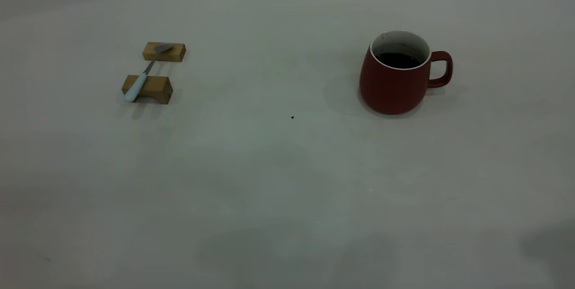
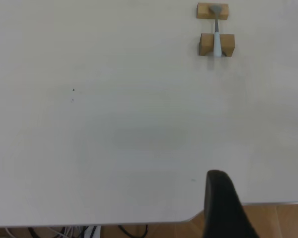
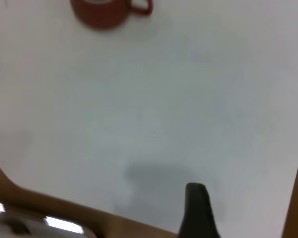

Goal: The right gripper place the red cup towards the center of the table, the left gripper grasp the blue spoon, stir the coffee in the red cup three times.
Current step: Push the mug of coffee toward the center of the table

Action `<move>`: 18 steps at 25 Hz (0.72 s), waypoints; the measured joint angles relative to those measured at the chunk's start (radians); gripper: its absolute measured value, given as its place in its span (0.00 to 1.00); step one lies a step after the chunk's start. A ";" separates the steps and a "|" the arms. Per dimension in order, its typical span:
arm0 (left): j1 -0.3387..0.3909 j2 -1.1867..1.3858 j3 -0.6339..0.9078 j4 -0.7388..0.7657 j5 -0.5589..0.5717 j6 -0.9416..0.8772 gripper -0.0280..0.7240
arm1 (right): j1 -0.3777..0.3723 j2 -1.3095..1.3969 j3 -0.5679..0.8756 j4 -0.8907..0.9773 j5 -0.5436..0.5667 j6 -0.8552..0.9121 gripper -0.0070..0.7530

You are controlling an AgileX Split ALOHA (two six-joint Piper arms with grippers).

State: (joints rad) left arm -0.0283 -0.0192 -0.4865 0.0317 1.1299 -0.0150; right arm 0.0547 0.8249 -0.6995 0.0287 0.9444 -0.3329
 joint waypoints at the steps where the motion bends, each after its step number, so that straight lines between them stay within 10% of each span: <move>1: 0.000 0.000 0.000 0.000 0.000 0.000 0.65 | 0.000 0.067 -0.010 0.000 -0.030 -0.032 0.79; 18: 0.000 0.000 0.000 0.000 0.000 0.001 0.65 | 0.003 1.005 -0.362 0.193 -0.287 -0.649 0.79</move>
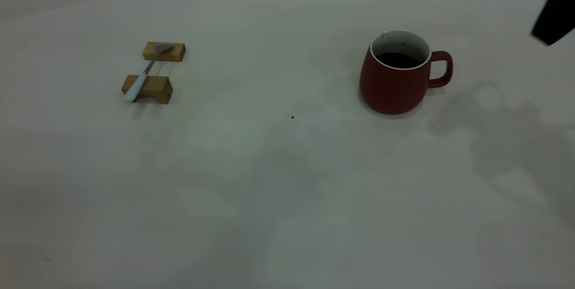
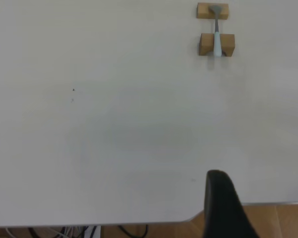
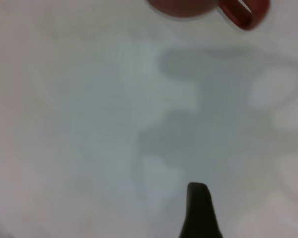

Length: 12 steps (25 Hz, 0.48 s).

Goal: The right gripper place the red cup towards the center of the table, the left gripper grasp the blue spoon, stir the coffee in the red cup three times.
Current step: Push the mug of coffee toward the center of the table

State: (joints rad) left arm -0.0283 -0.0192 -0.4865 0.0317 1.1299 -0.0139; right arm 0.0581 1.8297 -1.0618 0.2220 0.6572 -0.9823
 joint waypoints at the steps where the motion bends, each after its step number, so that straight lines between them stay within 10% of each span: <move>1: 0.000 0.000 0.000 0.000 0.000 0.000 0.65 | 0.002 0.036 -0.023 0.002 -0.002 -0.025 0.79; 12: 0.000 0.000 0.000 0.000 0.000 0.000 0.65 | 0.053 0.324 -0.214 -0.010 -0.069 -0.202 0.79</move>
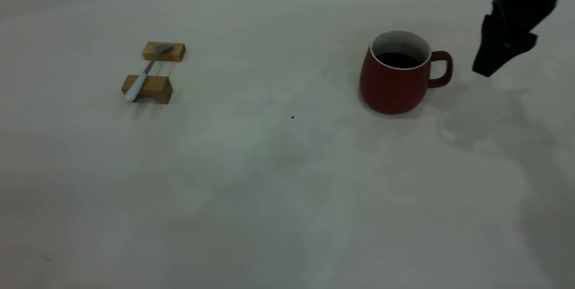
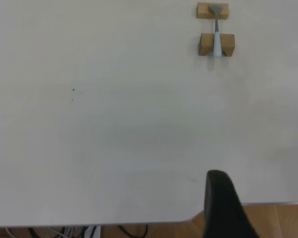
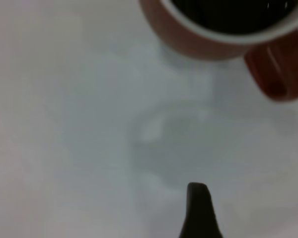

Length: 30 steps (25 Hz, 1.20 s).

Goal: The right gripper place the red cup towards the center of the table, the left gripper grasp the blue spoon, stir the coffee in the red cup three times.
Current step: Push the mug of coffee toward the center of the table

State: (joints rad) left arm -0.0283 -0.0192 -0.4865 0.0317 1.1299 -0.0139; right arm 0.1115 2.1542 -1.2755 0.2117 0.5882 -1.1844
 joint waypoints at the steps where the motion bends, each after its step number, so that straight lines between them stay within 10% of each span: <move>1: 0.000 0.000 0.000 0.000 0.000 0.000 0.65 | 0.000 0.014 -0.015 -0.001 -0.008 -0.012 0.79; 30: 0.000 0.000 0.000 0.000 0.000 -0.001 0.65 | 0.088 0.218 -0.241 -0.014 0.009 -0.087 0.77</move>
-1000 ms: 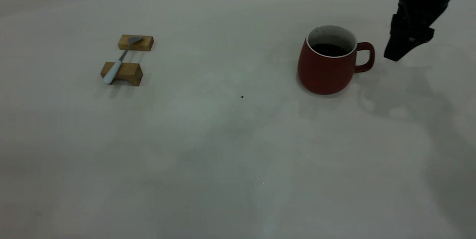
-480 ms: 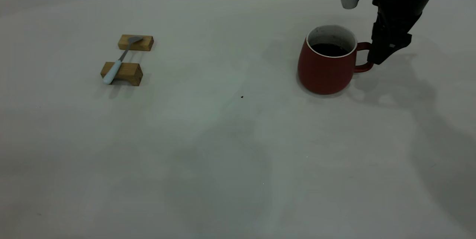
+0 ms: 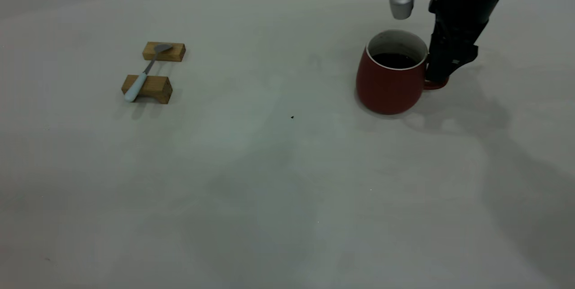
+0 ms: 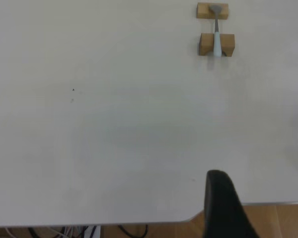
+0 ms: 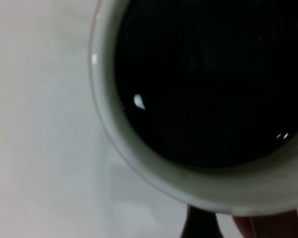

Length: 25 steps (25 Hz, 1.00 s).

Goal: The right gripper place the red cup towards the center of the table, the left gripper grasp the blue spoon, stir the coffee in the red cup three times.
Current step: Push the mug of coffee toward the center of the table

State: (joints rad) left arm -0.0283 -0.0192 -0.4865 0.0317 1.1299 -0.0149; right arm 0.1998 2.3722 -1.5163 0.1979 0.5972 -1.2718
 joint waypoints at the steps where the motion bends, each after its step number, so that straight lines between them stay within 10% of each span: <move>1: 0.000 0.000 0.000 0.000 0.000 0.000 0.65 | 0.005 0.000 0.000 0.000 0.000 0.000 0.76; 25: 0.000 0.000 0.000 0.000 0.000 0.000 0.65 | 0.173 0.000 0.000 0.112 -0.090 -0.001 0.65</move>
State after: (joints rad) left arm -0.0283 -0.0192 -0.4865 0.0317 1.1299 -0.0149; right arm 0.3725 2.3722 -1.5163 0.3099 0.5072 -1.2728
